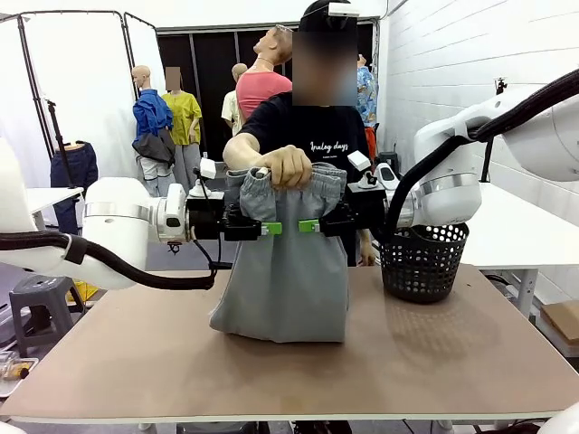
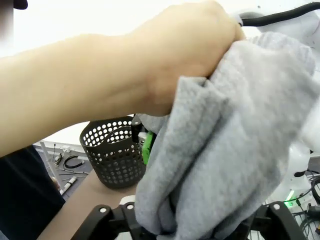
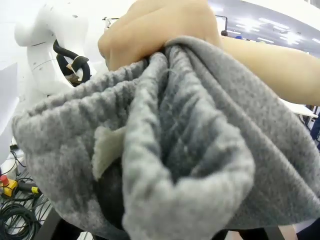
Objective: Fold the training pants.
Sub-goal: Release the ends of the Training pants and then grab the overlapped ends.
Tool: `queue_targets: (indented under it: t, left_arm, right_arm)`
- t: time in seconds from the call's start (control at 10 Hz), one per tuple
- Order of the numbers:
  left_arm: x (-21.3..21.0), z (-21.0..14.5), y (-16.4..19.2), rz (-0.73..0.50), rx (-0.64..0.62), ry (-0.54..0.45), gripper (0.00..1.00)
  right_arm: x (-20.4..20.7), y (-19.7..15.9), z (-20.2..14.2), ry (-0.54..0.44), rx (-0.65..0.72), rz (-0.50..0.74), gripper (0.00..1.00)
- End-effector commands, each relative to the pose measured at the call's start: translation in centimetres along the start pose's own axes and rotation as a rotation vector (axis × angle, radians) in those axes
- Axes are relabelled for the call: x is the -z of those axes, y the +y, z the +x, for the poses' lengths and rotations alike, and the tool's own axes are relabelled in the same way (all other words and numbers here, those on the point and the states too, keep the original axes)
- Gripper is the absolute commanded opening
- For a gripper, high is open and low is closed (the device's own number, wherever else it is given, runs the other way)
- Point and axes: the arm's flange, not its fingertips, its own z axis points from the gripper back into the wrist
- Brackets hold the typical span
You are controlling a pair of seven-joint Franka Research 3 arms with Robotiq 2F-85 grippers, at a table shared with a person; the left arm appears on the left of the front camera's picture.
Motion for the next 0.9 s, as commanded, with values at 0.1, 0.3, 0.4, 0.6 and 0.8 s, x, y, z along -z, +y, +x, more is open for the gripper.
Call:
queue_targets:
  t: [0.1,0.3,0.4,0.6,0.8]
  left_arm:
    - [1.2,0.1,-0.1,0.08,0.042,0.025,0.01]
    - [0.8,0.1,0.0,0.084,0.033,-0.031,0.0]
    - [0.3,0.2,0.1,0.11,0.034,-0.063,0.0]
    - [-0.1,0.2,0.2,0.13,0.043,-0.077,0.0]
    - [-0.4,-0.1,0.4,0.102,0.02,-0.06,0.0]
  right_arm:
    - [0.2,-0.5,0.3,-0.019,0.026,0.009,0.28]
    - [-0.2,-0.4,0.2,-0.011,0.035,0.016,0.0]
    - [-0.6,-0.3,0.1,0.001,0.045,0.019,0.0]
    - [-1.1,-0.3,0.2,0.021,0.056,0.029,0.0]
    - [-1.0,-0.5,0.2,0.044,0.043,0.023,0.0]
